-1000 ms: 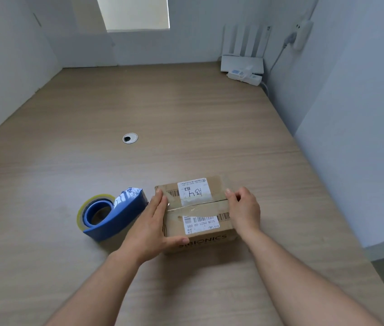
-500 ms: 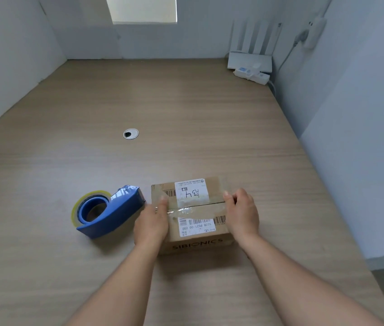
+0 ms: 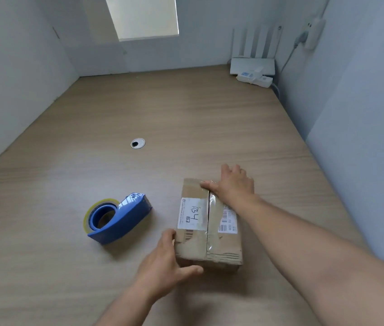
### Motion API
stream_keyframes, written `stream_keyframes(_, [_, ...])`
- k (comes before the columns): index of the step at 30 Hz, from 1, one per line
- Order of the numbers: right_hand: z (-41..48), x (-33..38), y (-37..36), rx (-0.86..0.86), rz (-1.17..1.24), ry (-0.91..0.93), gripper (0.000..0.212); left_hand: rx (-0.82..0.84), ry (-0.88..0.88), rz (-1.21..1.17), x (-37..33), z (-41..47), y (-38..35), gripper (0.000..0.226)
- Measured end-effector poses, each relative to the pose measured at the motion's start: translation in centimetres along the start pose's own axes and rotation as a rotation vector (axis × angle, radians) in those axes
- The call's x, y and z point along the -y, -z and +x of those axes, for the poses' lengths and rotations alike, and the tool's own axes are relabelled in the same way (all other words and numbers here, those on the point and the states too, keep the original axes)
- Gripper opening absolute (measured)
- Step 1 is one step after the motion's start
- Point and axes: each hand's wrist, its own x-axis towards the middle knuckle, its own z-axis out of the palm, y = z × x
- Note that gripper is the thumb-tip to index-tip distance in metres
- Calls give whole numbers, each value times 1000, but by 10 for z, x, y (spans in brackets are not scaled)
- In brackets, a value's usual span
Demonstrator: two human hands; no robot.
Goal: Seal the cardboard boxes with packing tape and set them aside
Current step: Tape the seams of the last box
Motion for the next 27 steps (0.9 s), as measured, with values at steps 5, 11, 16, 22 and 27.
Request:
stream_keyframes(5, [-31,27,-20,62,17,-17,92,-224,63,149,-28,4,-28,99])
stream_keyframes(11, [-95,-16,-33,57,-10,232,64,-192,51,124,-27,21,-22,99])
stream_keyframes(16, [-119,-46,-40,65,50,347,110,-22,-47,-124,-9,30,2,91])
stream_keyframes(22, [-119,-41,-27,174,-51,458,79,-568,0,59,38,35,56,54])
stream_keyframes(27, [-120,-31,-44,-29,-14,491,93,-355,255,336,65,55,66,65])
